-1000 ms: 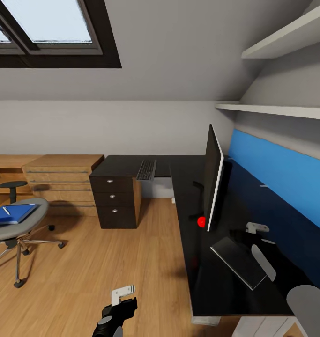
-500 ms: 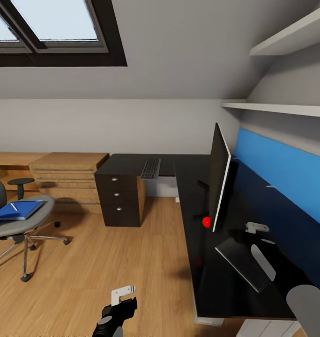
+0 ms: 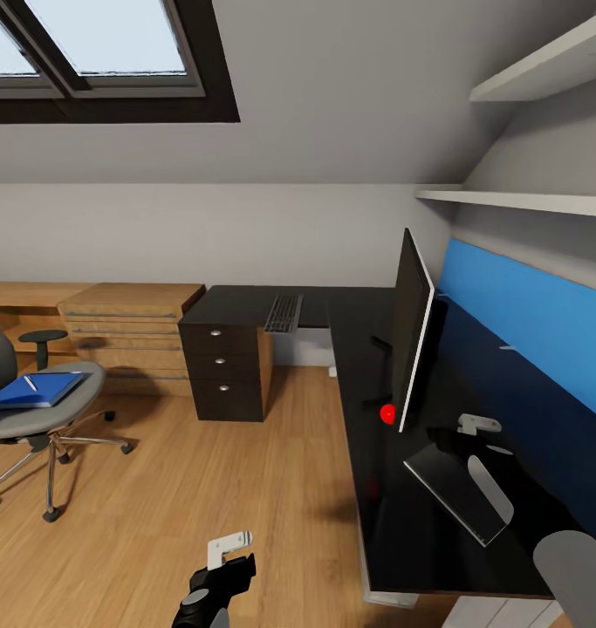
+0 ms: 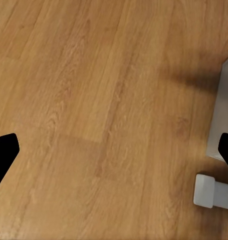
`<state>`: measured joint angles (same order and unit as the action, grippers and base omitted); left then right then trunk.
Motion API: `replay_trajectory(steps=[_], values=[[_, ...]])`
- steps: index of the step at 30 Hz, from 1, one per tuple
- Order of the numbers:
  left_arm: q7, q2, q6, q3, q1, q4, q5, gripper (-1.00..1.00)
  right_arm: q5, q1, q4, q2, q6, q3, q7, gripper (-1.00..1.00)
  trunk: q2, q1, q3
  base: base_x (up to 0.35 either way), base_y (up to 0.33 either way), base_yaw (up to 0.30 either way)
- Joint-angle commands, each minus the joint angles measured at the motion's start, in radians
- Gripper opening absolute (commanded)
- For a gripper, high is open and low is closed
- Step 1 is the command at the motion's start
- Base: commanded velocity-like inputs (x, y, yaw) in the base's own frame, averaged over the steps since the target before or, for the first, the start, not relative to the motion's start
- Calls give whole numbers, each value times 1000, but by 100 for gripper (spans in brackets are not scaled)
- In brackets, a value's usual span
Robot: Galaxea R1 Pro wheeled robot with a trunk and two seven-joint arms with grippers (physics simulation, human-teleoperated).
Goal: In the bedroom, organize the workspace by keeping the computer under the desk, ensuring the monitor is on the desk, placing the keyboard on the desk next to the monitor, placing the mouse on the desk next to the keyboard, moving the folder from the swivel chair onto the desk next to the mouse, stacking the notebook on top of the folder with the pen on top of the notebook, and positioning the swivel chair next to the desk.
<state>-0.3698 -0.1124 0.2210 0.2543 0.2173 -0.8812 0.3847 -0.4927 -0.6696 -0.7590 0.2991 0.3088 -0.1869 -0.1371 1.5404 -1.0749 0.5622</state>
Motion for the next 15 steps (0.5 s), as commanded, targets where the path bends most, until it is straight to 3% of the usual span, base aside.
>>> replay_trajectory(steps=[1,15], values=[[-8,1,3,3,1,-2,8,100,-10,-1,-2,2,3,-6,-10,100,1,0,1,0,0,17],[-6,0,4,6,1,-2,7,100,-10,-1,-4,3,2,-6,-10,100,1,0,0,0,0,37]])
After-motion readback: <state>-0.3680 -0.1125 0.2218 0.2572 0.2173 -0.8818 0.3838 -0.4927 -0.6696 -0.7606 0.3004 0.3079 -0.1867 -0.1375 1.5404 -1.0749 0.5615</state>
